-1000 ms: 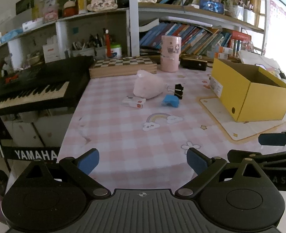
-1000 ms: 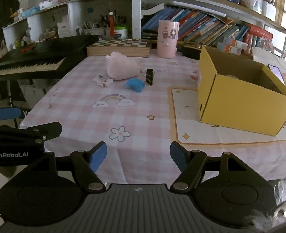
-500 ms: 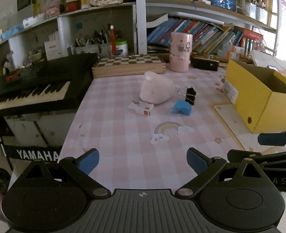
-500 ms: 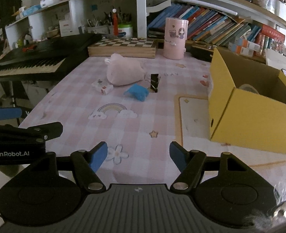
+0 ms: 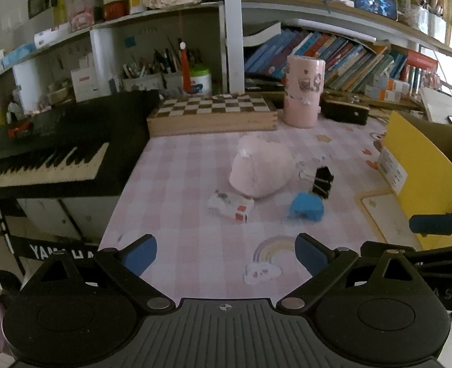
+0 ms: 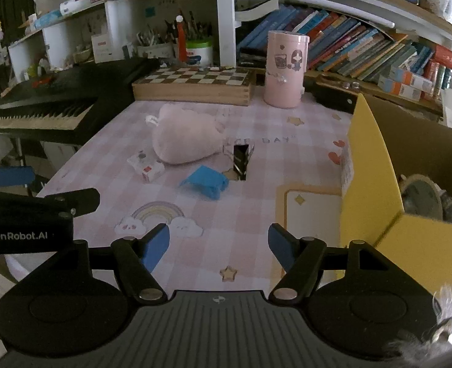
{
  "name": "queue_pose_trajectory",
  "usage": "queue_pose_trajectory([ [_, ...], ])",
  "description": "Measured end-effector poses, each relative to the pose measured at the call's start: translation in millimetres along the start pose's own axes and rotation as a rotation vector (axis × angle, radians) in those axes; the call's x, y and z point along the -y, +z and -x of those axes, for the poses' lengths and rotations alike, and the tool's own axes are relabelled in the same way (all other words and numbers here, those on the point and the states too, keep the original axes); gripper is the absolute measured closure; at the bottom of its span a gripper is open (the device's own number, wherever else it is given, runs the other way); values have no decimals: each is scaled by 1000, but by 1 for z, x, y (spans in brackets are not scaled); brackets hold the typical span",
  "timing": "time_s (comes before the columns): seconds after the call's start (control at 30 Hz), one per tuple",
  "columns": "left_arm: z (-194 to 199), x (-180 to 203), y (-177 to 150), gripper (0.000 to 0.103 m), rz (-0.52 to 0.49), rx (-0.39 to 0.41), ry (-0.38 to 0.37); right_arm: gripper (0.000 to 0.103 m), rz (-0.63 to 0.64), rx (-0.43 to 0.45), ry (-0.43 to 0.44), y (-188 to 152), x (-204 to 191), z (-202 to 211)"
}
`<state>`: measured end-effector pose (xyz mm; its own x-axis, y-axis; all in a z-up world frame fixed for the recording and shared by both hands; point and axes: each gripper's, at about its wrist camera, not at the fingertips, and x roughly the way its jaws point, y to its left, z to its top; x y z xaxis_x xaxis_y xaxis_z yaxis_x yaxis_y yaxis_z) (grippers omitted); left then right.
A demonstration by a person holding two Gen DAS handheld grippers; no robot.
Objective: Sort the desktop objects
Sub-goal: 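Move both open tools toward the blue sponge, binder clip and small white box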
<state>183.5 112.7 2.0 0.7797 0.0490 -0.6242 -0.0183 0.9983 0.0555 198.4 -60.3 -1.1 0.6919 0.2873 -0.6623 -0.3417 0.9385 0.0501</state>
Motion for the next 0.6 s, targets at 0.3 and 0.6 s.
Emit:
queue_pose_trajectory([
  [0.3, -23, 3, 20, 5, 7, -11, 18, 33, 19, -29, 31, 21, 12, -28],
  [0.6, -52, -6, 30, 5, 66, -70, 76, 34, 95, -50, 92, 39, 9, -60],
])
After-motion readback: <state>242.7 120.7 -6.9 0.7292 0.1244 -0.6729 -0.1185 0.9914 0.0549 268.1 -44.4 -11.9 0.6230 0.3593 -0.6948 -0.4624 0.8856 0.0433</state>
